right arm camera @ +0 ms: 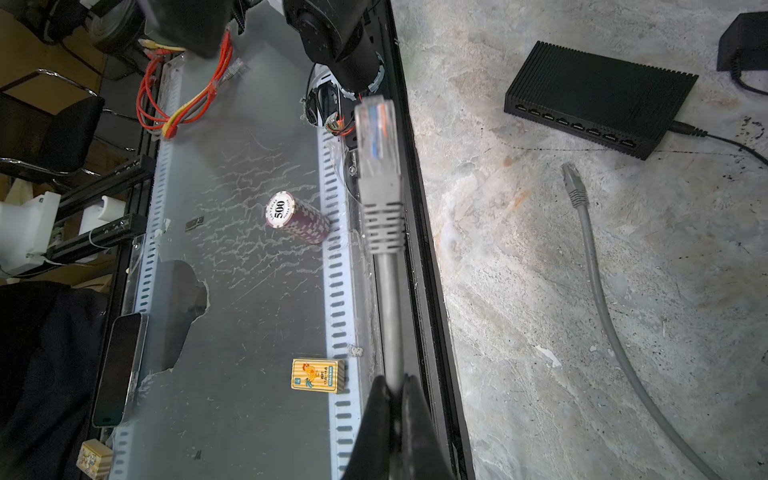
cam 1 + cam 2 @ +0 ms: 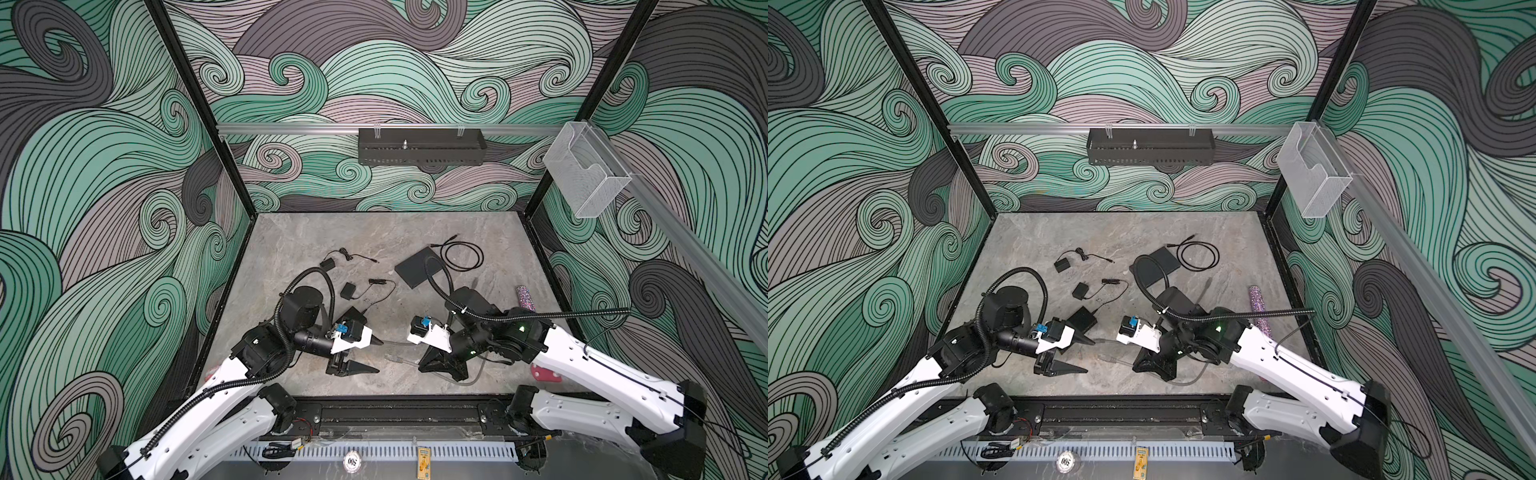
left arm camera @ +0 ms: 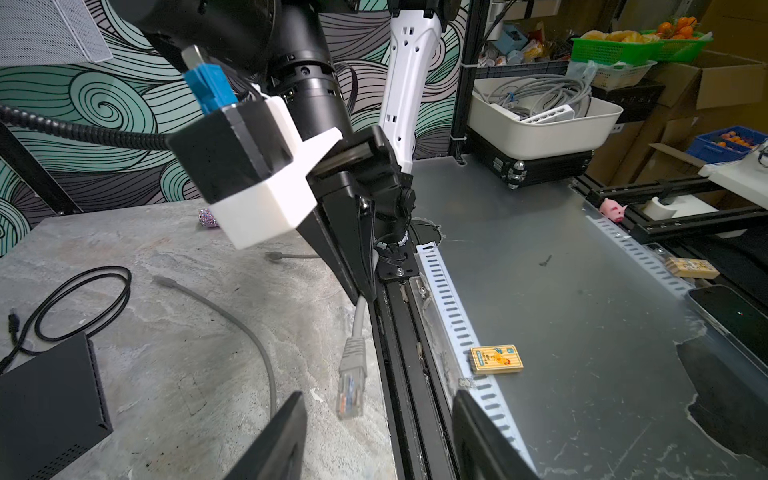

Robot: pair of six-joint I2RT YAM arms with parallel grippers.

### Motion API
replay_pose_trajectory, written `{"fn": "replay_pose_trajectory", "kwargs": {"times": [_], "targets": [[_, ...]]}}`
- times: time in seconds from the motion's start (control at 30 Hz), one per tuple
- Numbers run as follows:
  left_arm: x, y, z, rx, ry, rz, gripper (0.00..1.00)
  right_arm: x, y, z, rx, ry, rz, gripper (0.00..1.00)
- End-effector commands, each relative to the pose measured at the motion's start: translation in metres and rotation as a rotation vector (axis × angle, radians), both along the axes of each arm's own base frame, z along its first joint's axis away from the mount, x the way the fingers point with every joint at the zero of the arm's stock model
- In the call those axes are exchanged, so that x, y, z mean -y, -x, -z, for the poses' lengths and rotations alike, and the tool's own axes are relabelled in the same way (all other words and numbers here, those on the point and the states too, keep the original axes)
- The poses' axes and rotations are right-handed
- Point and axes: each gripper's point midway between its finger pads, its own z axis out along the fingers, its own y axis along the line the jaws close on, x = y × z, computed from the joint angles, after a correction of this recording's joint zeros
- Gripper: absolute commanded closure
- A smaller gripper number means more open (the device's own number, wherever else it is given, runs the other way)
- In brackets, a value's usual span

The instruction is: Insert the plug into the switch port

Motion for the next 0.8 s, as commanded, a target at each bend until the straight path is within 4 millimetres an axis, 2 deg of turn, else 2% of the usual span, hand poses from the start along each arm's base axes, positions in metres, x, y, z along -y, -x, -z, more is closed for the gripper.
{"fn": "replay_pose_trajectory", "kwargs": {"times": [0.0,0.23,0.57,0.77], "targets": [[0.003,-0.004,0.004,-0.023,-0.028,-0.019,0.42,-0.009,-0.005,-0.023,0.042,-0.083,0.007,1.00],[0.009,-0.016,0.007,-0.033,-0.058,-0.072,0.46,-0.012,-0.013,-0.030,0.089,-0.116,0.040,1.00],[0.011,-0.020,0.002,-0.027,-0.059,-0.086,0.56,-0.011,-0.019,-0.019,0.115,-0.065,0.065,1.00],[0.012,-0.023,0.000,-0.016,-0.060,-0.096,0.57,-0.011,-0.017,-0.015,0.106,-0.056,0.065,1.00]]}}
